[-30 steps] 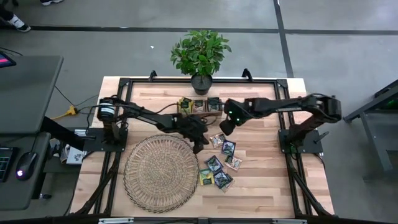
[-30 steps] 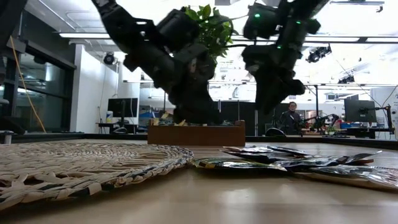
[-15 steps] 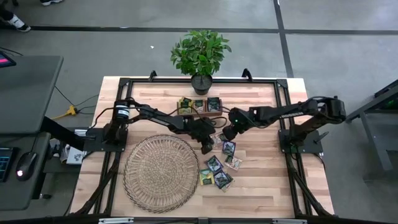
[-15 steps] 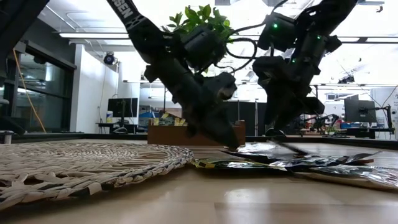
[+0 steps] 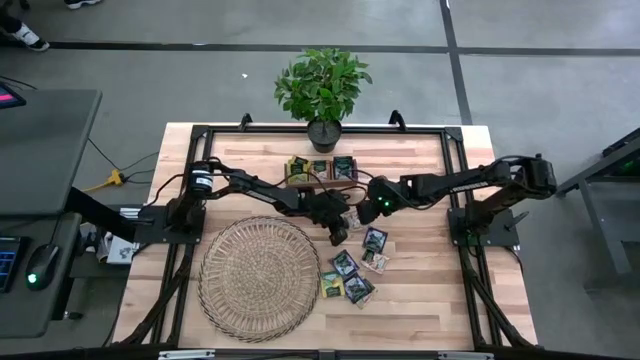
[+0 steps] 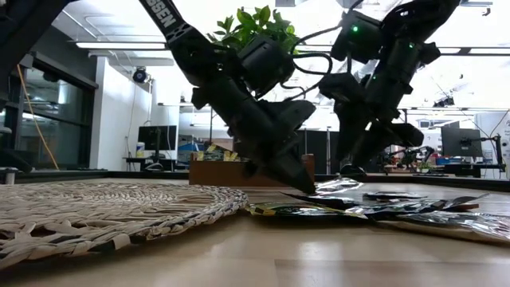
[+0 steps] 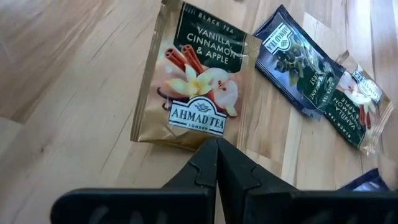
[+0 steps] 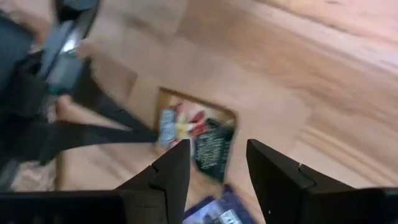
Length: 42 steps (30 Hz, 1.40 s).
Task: Pick & Place Tea
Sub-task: Put the brown tea bag into the middle section of the wooden organizer
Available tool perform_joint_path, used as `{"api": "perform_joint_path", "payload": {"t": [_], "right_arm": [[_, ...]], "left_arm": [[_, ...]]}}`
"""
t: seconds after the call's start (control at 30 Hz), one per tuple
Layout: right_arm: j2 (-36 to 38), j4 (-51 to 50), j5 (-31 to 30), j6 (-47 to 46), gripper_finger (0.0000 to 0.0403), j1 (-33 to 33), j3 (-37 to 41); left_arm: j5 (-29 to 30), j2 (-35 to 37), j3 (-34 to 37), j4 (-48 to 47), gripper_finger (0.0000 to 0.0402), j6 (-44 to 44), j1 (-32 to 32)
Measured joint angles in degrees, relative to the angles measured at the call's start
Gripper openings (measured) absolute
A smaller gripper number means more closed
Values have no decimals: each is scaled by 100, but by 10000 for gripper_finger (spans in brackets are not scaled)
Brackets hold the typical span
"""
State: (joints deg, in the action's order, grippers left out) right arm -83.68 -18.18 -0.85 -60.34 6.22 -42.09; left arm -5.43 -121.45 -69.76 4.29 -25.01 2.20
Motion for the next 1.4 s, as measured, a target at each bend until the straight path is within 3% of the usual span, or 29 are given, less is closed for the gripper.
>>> {"api": "perform_joint_path", "payload": {"t": [0.23,0.5,0.9,1.17,1.4], "right_arm": [[-2,390,140,-168,181,15,495],[-4,1817,348,-419,189,11,1123],[-7,2027,418,-380,158,13,1189],[-545,2639,719,-262,142,13,1179],[-581,2626,730,-220,122,17,1169]], "left_arm": [[19,-14,10,1,1,-76,1],[-25,-17,21,11,1,-77,4],[-35,-17,28,17,1,-80,4],[-41,-17,28,14,1,-80,4],[-131,-17,28,2,1,-81,5]]}}
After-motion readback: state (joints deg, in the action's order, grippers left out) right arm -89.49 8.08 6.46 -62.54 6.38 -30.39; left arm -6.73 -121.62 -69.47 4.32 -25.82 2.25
